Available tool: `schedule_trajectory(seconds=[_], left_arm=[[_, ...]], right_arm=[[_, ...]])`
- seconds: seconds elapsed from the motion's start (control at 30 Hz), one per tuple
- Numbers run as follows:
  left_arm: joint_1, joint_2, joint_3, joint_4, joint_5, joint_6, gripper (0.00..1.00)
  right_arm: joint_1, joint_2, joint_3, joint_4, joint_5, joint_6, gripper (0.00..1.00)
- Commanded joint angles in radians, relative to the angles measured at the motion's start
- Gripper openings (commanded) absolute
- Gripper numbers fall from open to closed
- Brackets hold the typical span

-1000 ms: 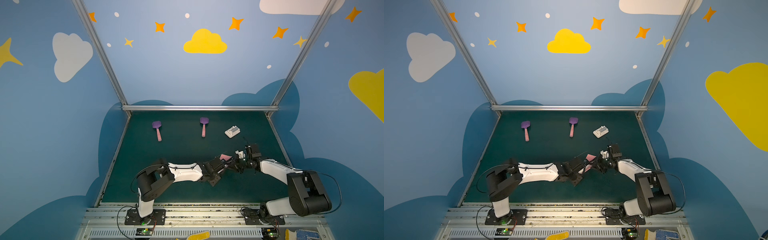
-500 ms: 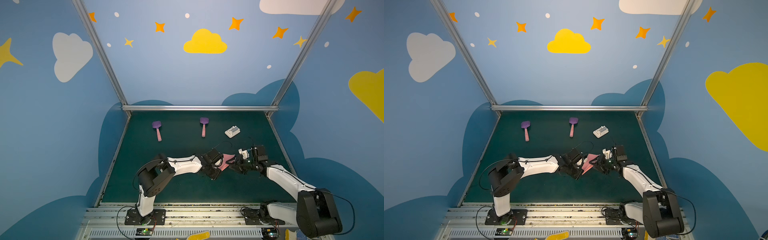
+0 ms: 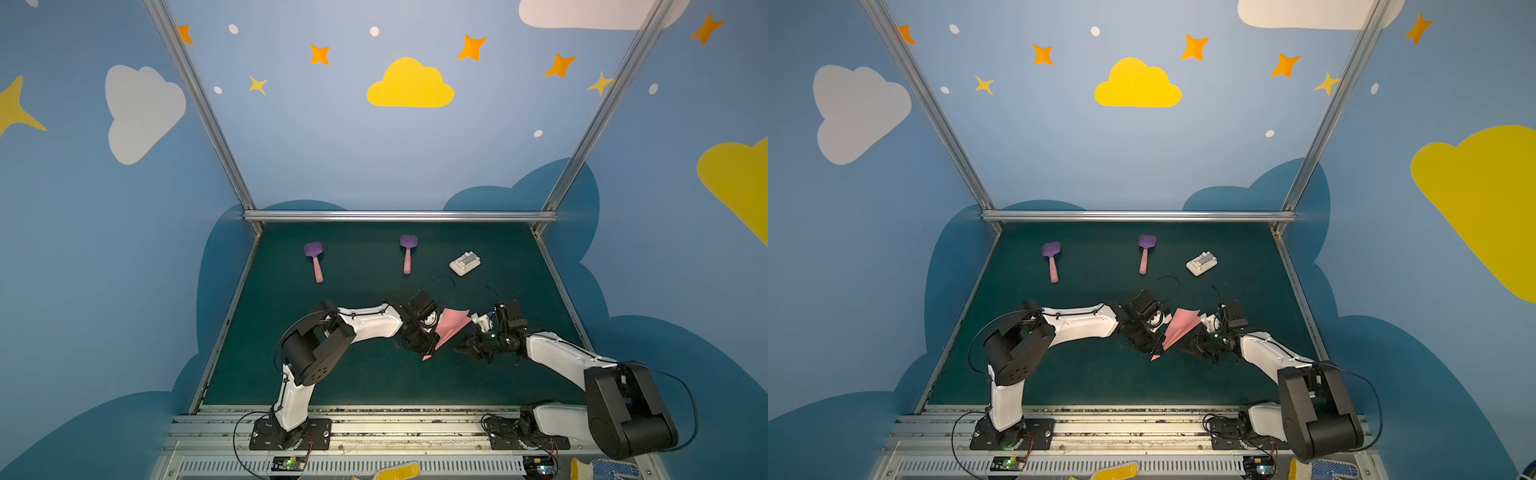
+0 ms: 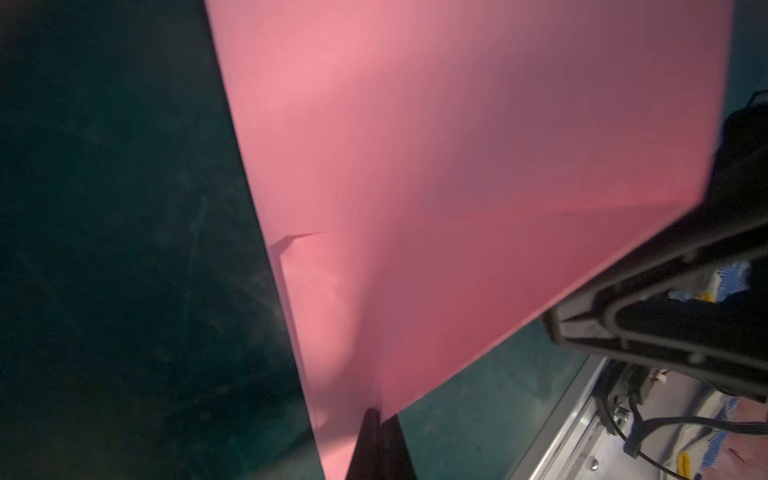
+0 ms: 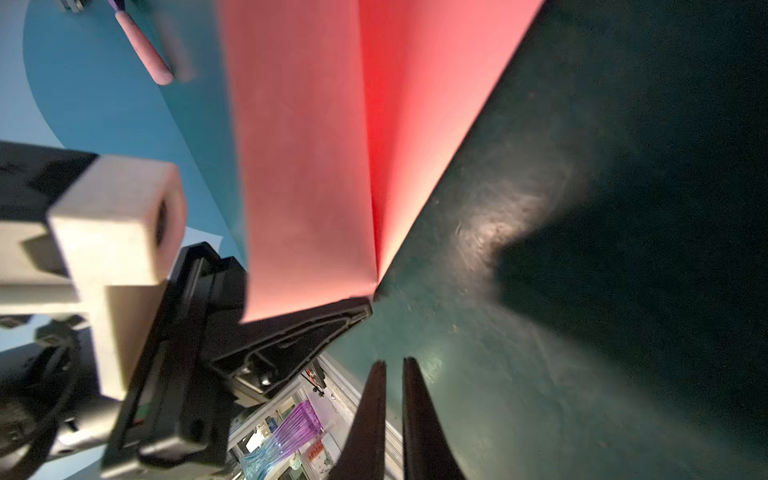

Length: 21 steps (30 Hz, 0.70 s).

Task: Fold a paper plane with a square sheet of paper (fold left side to right side)

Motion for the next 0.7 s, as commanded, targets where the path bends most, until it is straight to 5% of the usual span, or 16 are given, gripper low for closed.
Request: schedule_trajectory(seconds=[0.0, 0.67], left_arm=[[0.017, 0.011, 0.009, -0.007, 0.063, -0.017, 0.04], [0.093, 0.075, 0.049, -0.03, 0.25, -0.053, 0.04]], right_arm=[[0.027, 0.032, 0.031, 0.027, 0.011, -0.015, 0.08], [0.119, 0.174, 0.151, 0.103, 0.031, 0.02, 0.06]])
